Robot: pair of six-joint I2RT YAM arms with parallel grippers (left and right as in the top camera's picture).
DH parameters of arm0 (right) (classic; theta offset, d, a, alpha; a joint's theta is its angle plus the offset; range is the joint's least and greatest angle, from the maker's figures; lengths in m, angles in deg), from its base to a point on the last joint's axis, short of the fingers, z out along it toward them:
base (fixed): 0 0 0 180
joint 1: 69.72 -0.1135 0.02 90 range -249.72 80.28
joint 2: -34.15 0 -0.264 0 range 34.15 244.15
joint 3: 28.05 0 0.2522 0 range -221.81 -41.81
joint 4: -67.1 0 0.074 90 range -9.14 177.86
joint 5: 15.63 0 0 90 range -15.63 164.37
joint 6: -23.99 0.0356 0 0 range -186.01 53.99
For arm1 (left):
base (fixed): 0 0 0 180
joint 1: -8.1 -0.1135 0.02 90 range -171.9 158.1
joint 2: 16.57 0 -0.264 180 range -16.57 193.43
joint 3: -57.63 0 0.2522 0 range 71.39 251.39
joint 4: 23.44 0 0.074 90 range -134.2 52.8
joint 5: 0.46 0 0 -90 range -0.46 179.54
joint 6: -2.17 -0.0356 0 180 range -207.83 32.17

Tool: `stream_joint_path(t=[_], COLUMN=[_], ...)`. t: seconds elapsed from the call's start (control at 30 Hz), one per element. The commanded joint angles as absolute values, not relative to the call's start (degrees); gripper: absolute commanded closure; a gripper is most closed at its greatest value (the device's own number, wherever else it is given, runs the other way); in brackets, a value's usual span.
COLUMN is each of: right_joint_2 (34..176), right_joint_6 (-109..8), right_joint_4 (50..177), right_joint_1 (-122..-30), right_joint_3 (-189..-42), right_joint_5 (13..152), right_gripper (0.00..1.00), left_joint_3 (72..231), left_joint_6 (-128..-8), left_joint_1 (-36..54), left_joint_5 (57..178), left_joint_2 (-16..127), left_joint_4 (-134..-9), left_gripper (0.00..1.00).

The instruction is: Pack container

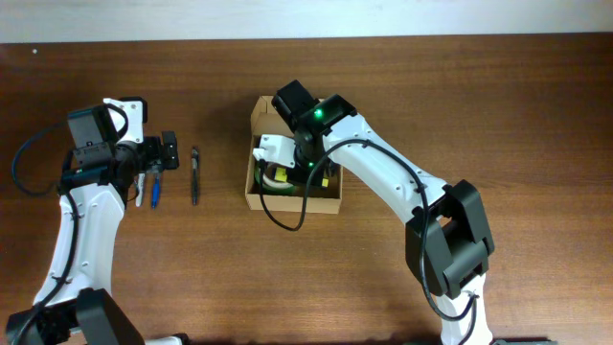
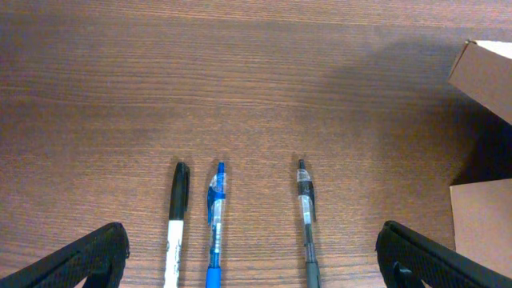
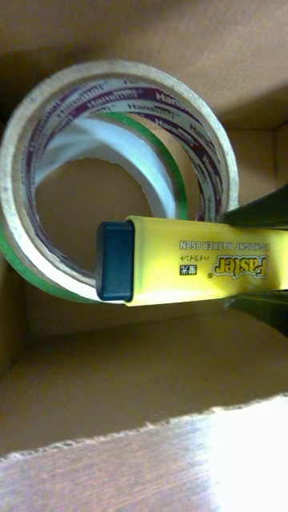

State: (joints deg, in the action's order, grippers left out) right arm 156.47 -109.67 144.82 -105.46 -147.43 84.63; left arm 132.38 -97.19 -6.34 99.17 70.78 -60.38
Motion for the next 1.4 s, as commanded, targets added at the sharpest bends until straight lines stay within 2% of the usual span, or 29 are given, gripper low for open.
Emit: stream_joint_path(t=[0.0,0.27,0.37,0.43,0.73,0.97,1.07,1.23,1.37], right_joint_2=[156.34,156.36,156.34,156.34,156.01,153.04,151.05,148.93,148.86], right_joint_6=[-110.19,-110.15,-110.13,-110.13,-109.93,-109.8,-103.9,-84.58,-76.78], right_joint_4=[146.33,148.91,149.26,149.57,150.27,149.63,149.59,149.74,153.52], right_joint_1=[-106.32,-108.35,-108.37,-108.37,-108.37,-108.37,-108.72,-108.79,-107.6], right_joint_3=[-147.24,-147.24,-147.24,-147.24,-147.24,-147.98,-151.37,-161.77,-173.05], right_joint_5=[85.81,85.96,85.96,85.77,85.75,84.09,84.96,87.65,83.98], right_gripper=[0.96,0.96,0.81,0.77,0.66,0.67,0.66,0.67,0.65], left_joint_3=[133.48,133.48,133.48,133.48,133.48,133.48,133.48,133.48,133.48], left_joint_6=[-96.86,-96.89,-96.86,-96.86,-96.86,-96.86,-96.86,-96.89,-96.89], left_joint_1=[-6.6,-6.6,-6.6,-6.6,-6.6,-6.6,-6.6,-6.6,-6.6], left_joint_5=[99.14,99.14,99.14,99.14,99.12,99.14,99.14,99.14,99.14], left_joint_2=[71.09,71.09,71.09,71.09,71.09,71.09,71.09,71.09,71.09], left_joint_4=[-60.45,-60.45,-60.45,-60.45,-60.45,-60.45,-60.45,-60.45,-60.45], left_gripper=[0.01,0.01,0.01,0.01,0.01,0.01,0.01,0.01,0.01])
